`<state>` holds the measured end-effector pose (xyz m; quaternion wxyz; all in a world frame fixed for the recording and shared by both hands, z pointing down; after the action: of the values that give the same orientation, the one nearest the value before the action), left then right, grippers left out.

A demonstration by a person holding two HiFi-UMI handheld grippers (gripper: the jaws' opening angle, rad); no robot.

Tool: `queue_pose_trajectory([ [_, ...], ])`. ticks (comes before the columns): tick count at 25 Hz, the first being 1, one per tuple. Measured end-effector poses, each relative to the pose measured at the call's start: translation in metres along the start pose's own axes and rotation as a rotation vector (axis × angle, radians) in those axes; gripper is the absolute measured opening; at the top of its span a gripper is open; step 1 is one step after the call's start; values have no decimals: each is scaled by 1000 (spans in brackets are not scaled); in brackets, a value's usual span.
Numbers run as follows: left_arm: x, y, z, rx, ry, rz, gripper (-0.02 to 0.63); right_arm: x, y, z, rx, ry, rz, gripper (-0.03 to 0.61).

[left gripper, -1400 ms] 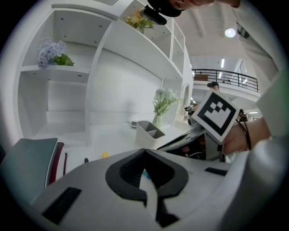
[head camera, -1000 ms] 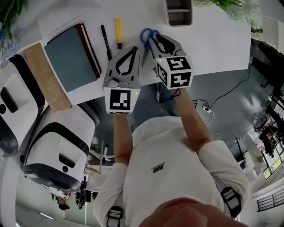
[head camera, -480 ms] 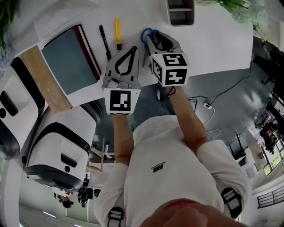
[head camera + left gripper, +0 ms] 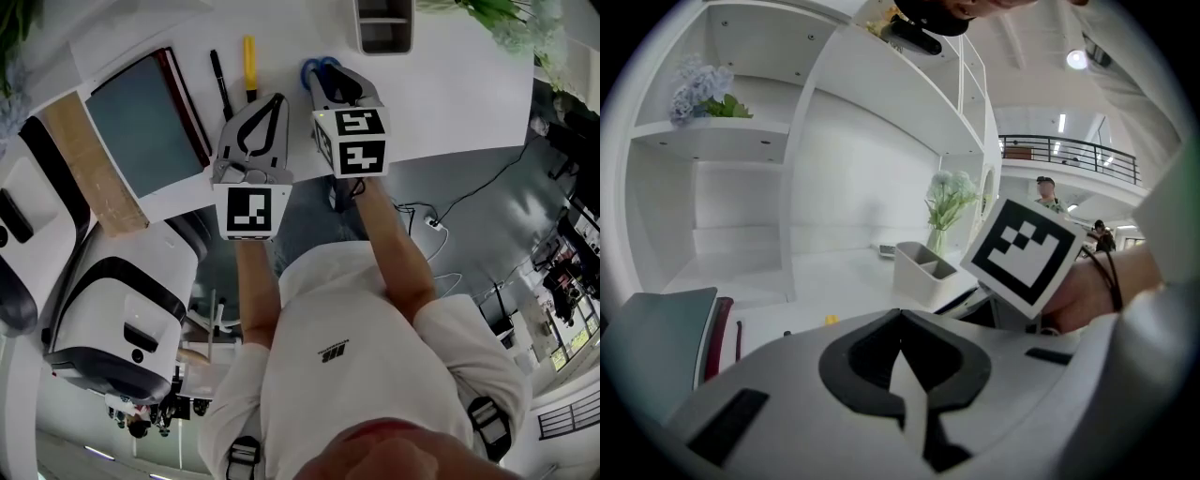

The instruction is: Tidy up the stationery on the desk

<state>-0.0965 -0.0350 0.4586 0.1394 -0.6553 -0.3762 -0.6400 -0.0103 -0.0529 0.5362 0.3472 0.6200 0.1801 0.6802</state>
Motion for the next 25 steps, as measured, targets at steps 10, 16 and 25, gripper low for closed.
queue_pose_trajectory([
  [10,-5,1,2,-12,0,15,0,-10,-12,-3,-68,-7,37,60],
  [16,-11,2,5,-17,10,20,0,-29,-33,-5,-96,-19,90,60],
  [25,-27,7,17,-11,29,35,0,-58,-66,-2,-117,-44,171,57],
])
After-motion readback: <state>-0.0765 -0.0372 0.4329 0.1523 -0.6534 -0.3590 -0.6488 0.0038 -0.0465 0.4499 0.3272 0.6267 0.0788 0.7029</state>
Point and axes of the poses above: the fingertips, and each gripper's own axes: y forward along the fingers, z to its right, x out of its underside, the point moved 2 cm from there along -y, backward along the fingers, and after that the axes turned 13 degrees about z, right-handed, at the moved point
